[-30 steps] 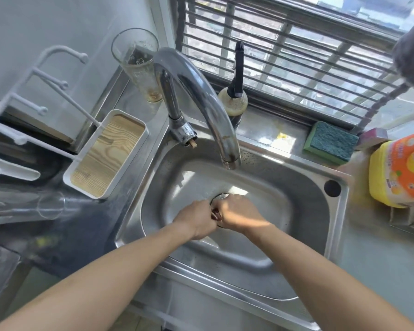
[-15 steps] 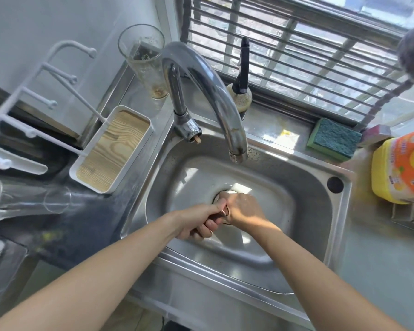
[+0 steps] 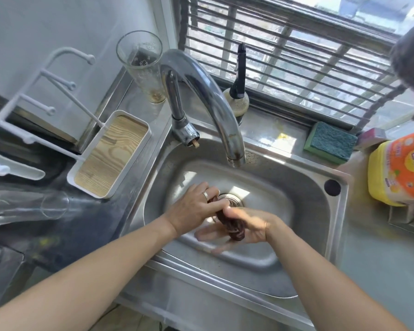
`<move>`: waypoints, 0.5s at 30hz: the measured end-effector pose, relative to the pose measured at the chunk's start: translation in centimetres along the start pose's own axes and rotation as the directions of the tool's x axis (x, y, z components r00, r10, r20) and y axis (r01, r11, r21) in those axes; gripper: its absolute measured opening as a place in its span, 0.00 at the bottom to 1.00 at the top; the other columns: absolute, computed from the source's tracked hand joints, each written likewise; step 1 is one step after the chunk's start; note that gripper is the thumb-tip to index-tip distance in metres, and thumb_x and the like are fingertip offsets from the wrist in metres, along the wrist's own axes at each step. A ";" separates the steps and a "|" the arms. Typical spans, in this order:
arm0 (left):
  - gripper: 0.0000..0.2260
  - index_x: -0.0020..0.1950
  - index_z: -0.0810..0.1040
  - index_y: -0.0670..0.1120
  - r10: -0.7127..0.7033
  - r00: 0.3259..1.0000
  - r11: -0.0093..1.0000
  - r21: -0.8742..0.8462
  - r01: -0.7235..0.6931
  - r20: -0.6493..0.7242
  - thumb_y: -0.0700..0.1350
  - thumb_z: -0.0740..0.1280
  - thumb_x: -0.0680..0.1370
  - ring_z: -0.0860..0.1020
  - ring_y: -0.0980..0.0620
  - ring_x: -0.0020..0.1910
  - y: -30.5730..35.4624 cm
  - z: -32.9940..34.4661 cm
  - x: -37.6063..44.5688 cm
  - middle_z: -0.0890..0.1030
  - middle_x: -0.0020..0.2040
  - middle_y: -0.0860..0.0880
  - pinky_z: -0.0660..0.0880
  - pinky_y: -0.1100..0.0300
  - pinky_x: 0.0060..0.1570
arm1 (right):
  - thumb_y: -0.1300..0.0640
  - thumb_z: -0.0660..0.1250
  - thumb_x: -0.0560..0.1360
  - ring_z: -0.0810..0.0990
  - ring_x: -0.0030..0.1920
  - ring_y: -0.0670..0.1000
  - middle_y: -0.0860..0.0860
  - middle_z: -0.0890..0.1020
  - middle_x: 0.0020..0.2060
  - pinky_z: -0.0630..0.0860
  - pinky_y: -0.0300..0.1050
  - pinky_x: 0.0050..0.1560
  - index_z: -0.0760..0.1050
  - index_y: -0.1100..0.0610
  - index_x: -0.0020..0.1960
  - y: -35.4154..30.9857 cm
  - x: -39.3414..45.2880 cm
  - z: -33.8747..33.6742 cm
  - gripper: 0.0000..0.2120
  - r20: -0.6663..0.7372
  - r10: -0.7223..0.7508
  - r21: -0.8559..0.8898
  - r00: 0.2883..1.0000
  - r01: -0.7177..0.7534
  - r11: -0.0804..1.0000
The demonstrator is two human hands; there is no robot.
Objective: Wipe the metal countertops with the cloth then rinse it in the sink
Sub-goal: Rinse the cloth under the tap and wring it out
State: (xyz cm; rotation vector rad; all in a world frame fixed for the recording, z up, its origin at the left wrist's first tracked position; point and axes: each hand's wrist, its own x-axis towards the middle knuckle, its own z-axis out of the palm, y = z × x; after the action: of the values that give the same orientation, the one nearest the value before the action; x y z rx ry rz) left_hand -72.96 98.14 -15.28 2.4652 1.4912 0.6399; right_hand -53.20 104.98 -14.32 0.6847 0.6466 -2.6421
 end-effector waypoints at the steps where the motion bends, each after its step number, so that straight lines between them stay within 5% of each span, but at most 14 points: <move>1: 0.08 0.57 0.80 0.52 0.024 1.000 0.999 0.039 -0.024 0.004 0.44 0.64 0.81 0.72 0.46 0.42 -0.2 -0.2 0.0 0.75 0.48 0.48 0.71 0.52 0.41 | 0.51 0.60 0.82 0.77 0.68 0.61 0.68 0.74 0.69 0.80 0.55 0.61 0.69 0.59 0.73 -0.2 0.1 0.5 0.22 0.025 0.070 -0.080 0.997 -0.067 0.995; 3: 0.08 0.55 0.78 0.51 0.113 0.992 0.986 0.120 -0.120 0.062 0.41 0.66 0.79 0.73 0.46 0.40 -1.3 -0.3 -0.2 0.75 0.46 0.47 0.71 0.51 0.40 | 0.55 0.61 0.83 0.87 0.49 0.51 0.59 0.85 0.55 0.81 0.36 0.37 0.78 0.58 0.62 -0.5 0.6 1.3 0.12 -0.061 0.206 -0.231 0.977 -0.215 0.949; 4: 0.08 0.53 0.76 0.50 0.152 0.983 0.976 0.141 -0.166 0.101 0.39 0.66 0.77 0.73 0.46 0.38 -1.7 -0.5 -0.4 0.75 0.44 0.47 0.71 0.52 0.38 | 0.55 0.63 0.82 0.84 0.36 0.46 0.53 0.85 0.43 0.72 0.33 0.26 0.79 0.58 0.54 -0.5 1.0 1.6 0.09 -0.137 0.239 -0.287 0.961 -0.269 0.919; 6: 0.07 0.48 0.74 0.48 0.135 0.974 0.974 0.158 -0.164 0.180 0.39 0.67 0.73 0.75 0.47 0.33 -2.0 -0.7 -0.5 0.74 0.38 0.47 0.70 0.54 0.31 | 0.51 0.69 0.79 0.71 0.25 0.46 0.50 0.77 0.30 0.60 0.36 0.23 0.77 0.56 0.42 -0.7 1.9 1.9 0.11 -0.272 0.245 -0.385 0.930 -0.339 0.858; 9: 0.05 0.47 0.80 0.47 -0.110 0.902 0.971 0.239 0.008 0.417 0.43 0.69 0.72 0.82 0.44 0.35 -0.5 -1.5 0.3 0.81 0.39 0.46 0.69 0.56 0.29 | 0.44 0.74 0.71 0.72 0.30 0.53 0.53 0.76 0.29 0.68 0.42 0.32 0.75 0.54 0.34 -1.2 3.1 2.1 0.17 -0.501 0.152 -0.644 0.852 -0.484 0.592; 11: 0.09 0.56 0.80 0.46 -0.320 0.713 0.943 0.280 0.178 0.624 0.45 0.66 0.78 0.83 0.39 0.49 0.9 -1.5 1.1 0.84 0.51 0.43 0.68 0.53 0.38 | 0.45 0.73 0.70 0.76 0.33 0.54 0.53 0.80 0.33 0.70 0.41 0.34 0.75 0.54 0.34 -1.5 3.4 1.9 0.14 -0.613 0.002 -0.747 0.790 -0.581 0.323; 12: 0.10 0.57 0.81 0.46 -0.393 0.639 0.919 0.308 0.246 0.662 0.46 0.65 0.79 0.83 0.38 0.52 1.4 -1.3 1.5 0.84 0.52 0.42 0.68 0.53 0.41 | 0.48 0.72 0.71 0.78 0.35 0.55 0.52 0.80 0.35 0.70 0.41 0.35 0.74 0.54 0.35 -1.5 3.4 1.8 0.13 -0.636 -0.080 -0.760 0.767 -0.604 0.240; 15: 0.07 0.48 0.82 0.46 -0.538 0.594 0.829 0.246 0.503 0.598 0.47 0.67 0.75 0.83 0.37 0.49 2.3 -0.7 1.7 0.84 0.47 0.41 0.69 0.54 0.40 | 0.50 0.69 0.71 0.76 0.39 0.57 0.52 0.78 0.36 0.68 0.42 0.38 0.74 0.55 0.37 -1.3 3.1 1.8 0.10 -0.628 -0.305 -0.772 0.716 -0.622 0.128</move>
State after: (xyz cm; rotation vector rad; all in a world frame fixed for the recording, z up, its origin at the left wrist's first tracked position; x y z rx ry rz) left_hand -70.76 98.52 -13.34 1.7844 1.7635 -0.3546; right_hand -56.97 104.58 -14.08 1.0875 2.0837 -0.9570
